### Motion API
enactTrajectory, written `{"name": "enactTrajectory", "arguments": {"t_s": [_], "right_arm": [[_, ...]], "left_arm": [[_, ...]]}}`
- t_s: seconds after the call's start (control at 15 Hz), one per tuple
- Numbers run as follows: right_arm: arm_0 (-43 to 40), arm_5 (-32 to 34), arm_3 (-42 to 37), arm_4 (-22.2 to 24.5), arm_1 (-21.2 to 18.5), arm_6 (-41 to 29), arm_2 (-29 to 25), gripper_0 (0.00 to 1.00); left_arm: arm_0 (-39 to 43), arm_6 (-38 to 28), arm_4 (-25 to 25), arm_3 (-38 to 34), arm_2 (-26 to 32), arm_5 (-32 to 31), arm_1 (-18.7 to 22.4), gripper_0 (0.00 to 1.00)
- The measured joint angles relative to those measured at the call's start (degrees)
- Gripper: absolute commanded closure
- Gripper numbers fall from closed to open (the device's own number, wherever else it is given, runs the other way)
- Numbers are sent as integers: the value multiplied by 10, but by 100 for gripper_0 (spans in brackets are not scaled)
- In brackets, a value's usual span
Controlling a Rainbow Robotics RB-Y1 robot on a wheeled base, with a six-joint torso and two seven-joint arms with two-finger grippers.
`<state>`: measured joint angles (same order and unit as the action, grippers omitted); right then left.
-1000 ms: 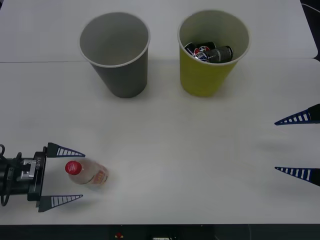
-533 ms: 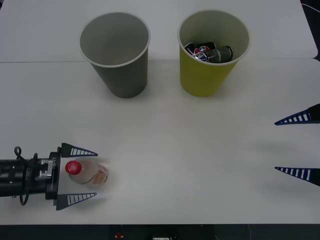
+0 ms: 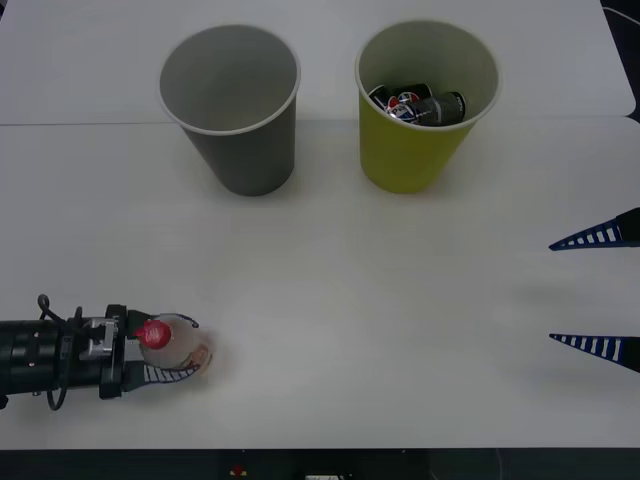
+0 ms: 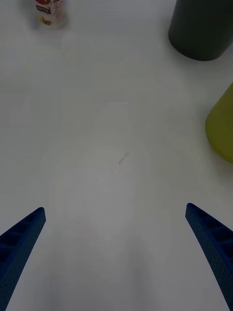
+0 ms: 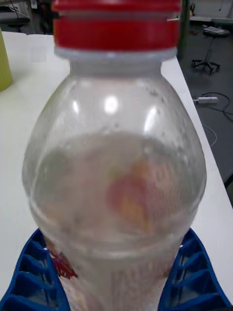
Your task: Put the can into the green bin and the plastic bottle into the gray bin
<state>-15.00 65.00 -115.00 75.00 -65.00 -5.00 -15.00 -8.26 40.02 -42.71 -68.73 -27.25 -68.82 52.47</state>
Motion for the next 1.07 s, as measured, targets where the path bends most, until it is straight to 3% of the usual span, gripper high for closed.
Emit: {"name": "enactTrajectory", "arguments": {"t_s": [0.47, 0.8, 1.07], "right_arm": [[0, 0, 0, 0, 0, 0, 0, 0], [0, 0, 0, 0, 0, 0, 0, 0], [0, 0, 0, 0, 0, 0, 0, 0]], "left_arm": [[2, -32, -3, -18, 8, 0, 2, 100], [62, -217, -146, -158, 136, -1, 3, 100], [93, -369, -228, -270, 207, 0, 3, 100]]}}
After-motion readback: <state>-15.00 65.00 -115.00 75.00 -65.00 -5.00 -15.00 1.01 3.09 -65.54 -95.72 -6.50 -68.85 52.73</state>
